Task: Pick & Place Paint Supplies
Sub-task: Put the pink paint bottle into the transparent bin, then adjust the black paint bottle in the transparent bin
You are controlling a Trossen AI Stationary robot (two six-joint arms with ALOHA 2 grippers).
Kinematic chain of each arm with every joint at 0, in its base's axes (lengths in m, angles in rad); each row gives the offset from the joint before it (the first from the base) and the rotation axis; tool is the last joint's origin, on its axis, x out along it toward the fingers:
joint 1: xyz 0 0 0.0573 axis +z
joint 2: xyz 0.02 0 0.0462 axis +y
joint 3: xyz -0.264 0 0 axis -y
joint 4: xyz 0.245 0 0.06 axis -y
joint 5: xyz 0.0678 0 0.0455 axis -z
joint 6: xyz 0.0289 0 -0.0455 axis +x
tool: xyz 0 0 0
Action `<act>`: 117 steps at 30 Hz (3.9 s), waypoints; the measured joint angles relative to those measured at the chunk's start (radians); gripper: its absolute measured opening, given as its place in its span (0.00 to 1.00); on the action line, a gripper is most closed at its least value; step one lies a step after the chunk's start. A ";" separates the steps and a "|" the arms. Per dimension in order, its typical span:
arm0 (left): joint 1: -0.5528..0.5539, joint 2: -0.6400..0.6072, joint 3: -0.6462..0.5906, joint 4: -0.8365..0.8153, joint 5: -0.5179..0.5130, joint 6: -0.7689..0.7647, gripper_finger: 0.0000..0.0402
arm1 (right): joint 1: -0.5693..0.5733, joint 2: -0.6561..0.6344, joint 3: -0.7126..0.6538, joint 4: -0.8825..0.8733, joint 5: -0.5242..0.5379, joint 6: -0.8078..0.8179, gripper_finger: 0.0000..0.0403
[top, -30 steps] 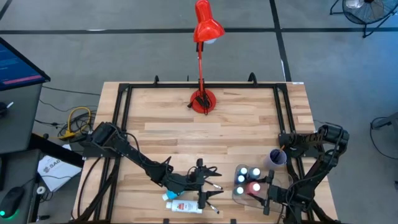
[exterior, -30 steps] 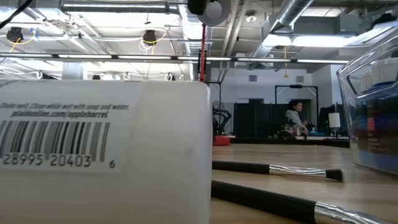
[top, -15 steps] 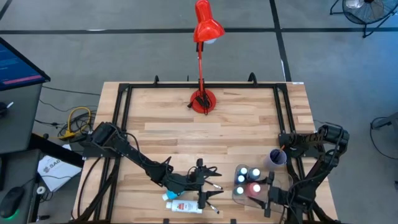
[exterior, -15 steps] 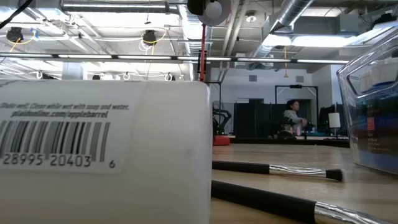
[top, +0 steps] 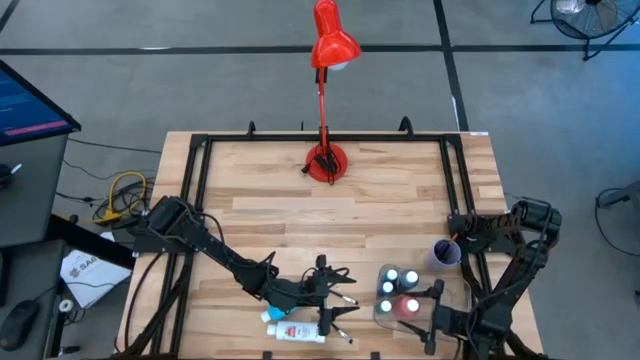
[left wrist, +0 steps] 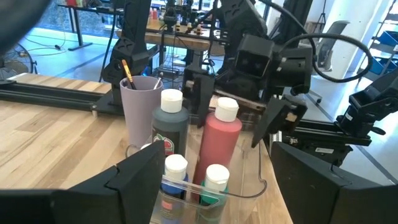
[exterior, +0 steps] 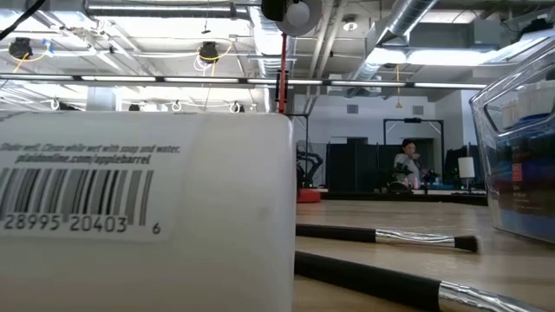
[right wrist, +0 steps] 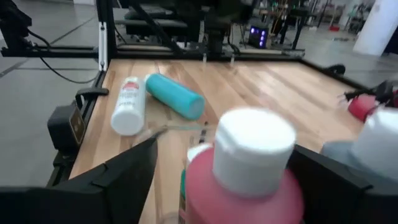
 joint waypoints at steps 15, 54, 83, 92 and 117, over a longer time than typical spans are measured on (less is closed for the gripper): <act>0.000 0.000 0.000 0.000 0.000 0.000 0.68 | 0.018 -0.008 0.048 -0.095 0.095 0.002 0.75; 0.000 0.000 0.000 0.000 0.026 -0.004 0.68 | -0.005 -0.154 0.048 -0.312 -0.472 0.194 0.75; 0.000 0.000 0.000 0.000 0.026 -0.004 0.68 | -0.015 -0.154 0.047 -0.328 -0.588 0.226 0.66; 0.000 0.000 0.000 0.000 0.026 -0.004 0.68 | -0.038 -0.113 0.047 -0.314 -0.579 0.220 0.42; 0.000 0.000 0.000 -0.001 0.026 -0.004 0.68 | -0.063 -0.052 0.046 -0.430 -0.625 0.341 0.15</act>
